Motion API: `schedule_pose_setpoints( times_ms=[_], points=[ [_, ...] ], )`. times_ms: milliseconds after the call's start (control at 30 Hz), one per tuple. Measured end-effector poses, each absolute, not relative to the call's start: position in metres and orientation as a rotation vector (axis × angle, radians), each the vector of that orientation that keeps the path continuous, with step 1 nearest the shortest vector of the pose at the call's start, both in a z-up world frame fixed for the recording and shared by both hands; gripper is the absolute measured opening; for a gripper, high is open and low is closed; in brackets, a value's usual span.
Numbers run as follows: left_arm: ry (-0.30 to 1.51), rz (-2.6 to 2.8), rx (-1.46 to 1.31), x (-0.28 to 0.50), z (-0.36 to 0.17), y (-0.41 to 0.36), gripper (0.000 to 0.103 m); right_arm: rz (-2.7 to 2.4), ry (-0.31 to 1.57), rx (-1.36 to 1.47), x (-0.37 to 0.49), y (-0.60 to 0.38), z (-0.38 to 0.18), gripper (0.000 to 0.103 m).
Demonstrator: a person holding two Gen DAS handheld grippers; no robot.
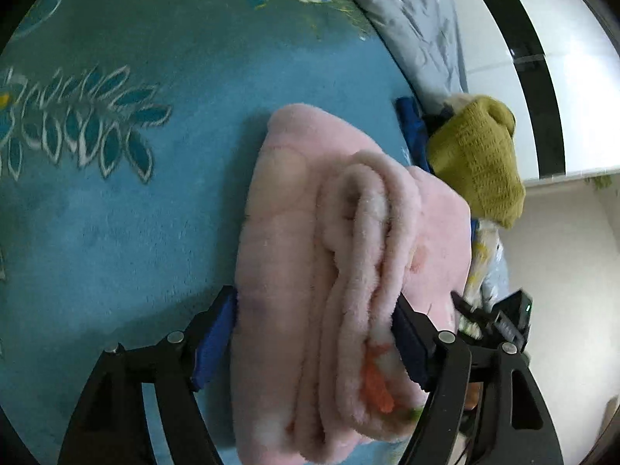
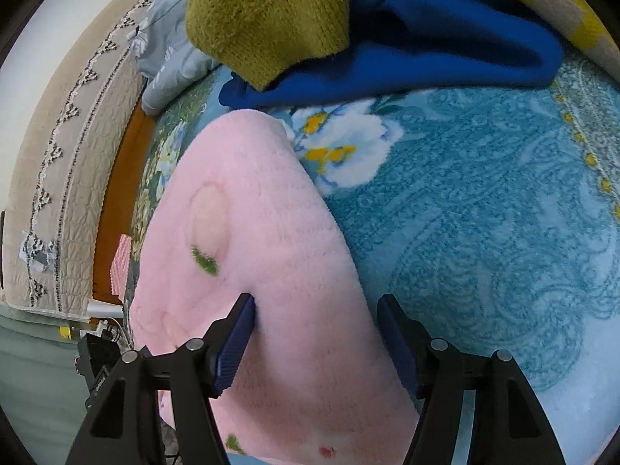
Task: Fold clothes
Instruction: 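Grasp the folded pink bundle's side with the left tool while right holds its end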
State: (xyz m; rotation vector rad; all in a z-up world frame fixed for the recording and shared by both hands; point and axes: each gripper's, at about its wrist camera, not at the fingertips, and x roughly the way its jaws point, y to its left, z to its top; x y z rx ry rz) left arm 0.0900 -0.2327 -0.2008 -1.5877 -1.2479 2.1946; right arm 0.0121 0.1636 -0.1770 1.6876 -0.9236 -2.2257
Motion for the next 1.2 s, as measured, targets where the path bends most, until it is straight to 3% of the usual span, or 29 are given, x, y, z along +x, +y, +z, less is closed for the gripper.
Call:
schedule_pose_setpoints(
  times_ms=[100,167,267,400,567,833,1200],
  points=[
    [-1.263,2.212,-1.588,0.093,-0.200,-0.231,0.075,-2.240,-0.935,1.705,0.011,0.162,-0.177,0.068],
    [-1.265,2.219,-1.588,0.094,-0.196,-0.229,0.065,-2.243,-0.967,1.724,0.012,0.162,-0.178,0.067],
    [-1.203,2.260,-1.612,0.093,-0.187,-0.223,0.049,-2.251,-1.008,1.753,0.014,0.159,-0.175,0.051],
    [-1.109,2.312,-1.634,0.095,-0.173,-0.219,0.038,-2.331,-0.957,1.780,0.018,0.149,-0.156,0.027],
    [-1.067,2.366,-1.558,0.110,-0.139,-0.233,0.035,-2.362,-0.905,1.711,0.017,0.125,-0.117,0.023],
    [-0.961,2.523,-1.439,0.118,-0.082,-0.318,0.036,-2.306,-0.836,1.571,-0.006,0.042,-0.075,0.023],
    [-0.952,2.709,-1.427,0.043,-0.088,-0.441,0.036,-2.185,-0.688,1.564,-0.128,-0.100,-0.081,0.023]
  ],
)
